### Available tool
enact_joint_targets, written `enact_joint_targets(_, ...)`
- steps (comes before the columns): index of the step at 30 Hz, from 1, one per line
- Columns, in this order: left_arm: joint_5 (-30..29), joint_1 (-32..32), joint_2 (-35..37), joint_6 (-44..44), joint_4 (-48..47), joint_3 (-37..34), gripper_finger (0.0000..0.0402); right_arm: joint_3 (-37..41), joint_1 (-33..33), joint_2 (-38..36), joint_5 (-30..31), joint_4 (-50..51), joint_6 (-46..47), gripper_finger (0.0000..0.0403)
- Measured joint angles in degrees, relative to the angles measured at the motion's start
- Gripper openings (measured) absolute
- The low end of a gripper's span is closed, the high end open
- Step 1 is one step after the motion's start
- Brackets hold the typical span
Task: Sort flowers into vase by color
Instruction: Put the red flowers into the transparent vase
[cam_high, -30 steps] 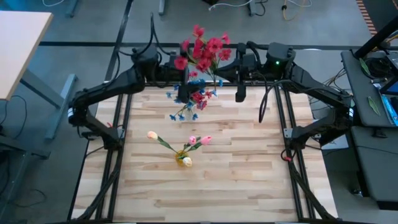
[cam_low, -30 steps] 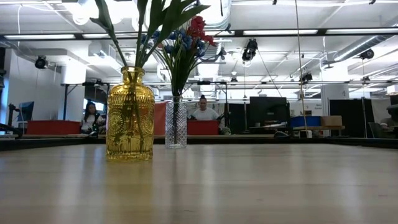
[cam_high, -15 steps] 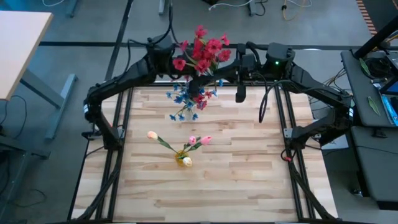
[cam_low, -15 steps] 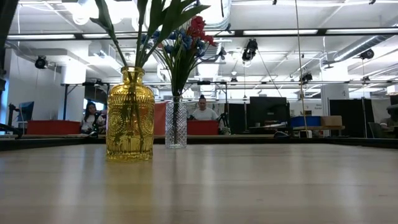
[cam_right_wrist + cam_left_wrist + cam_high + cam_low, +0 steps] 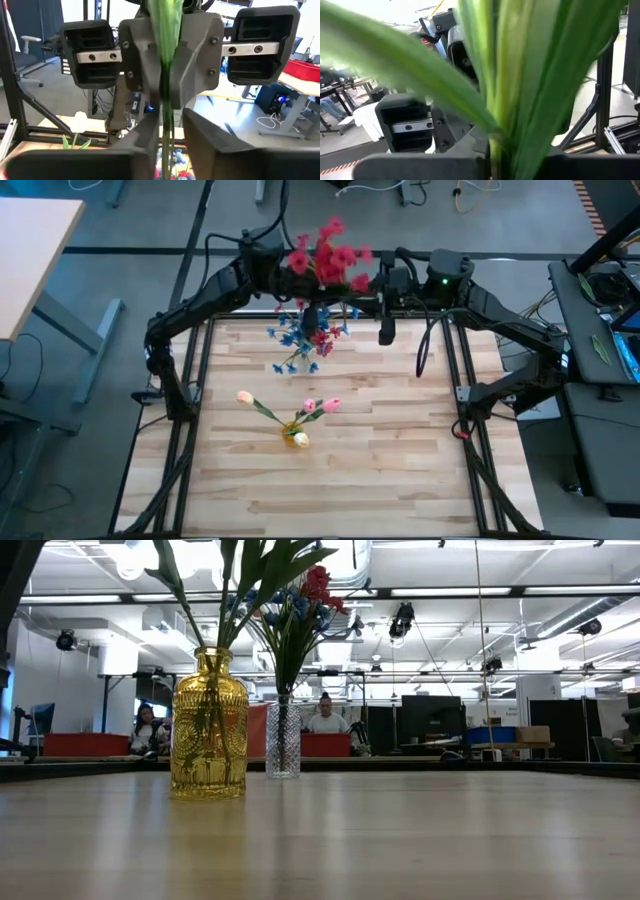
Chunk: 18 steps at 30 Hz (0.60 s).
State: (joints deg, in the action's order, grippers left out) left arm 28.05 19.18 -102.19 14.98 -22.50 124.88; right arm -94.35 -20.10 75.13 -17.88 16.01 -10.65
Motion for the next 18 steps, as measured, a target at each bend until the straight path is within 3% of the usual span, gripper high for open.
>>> enact_joint_targets(6, -0.1, 0.1, 0.1, 0.9, -2.2, 1.4, 0.0002, -0.3, 0.0, -0.3, 4.5, -0.3, 0.2, 0.017)
enact_joint_targets(12, -1.1, 0.7, 2.3, 2.6, -9.4, 8.2, 0.0001, -1.0, -0.1, -2.8, 15.5, 2.9, -2.3, 0.0236)
enact_joint_targets(14, -3.5, 0.9, 3.5, 3.5, -12.6, 10.4, 0.0001, -1.0, -0.1, -3.3, 18.8, 5.0, -2.9, 0.0249)
enact_joint_targets(18, -10.7, 1.6, 8.8, 6.0, -17.9, 7.8, 0.0, -0.6, -0.7, -3.8, 23.6, 11.6, -3.5, 0.0264)
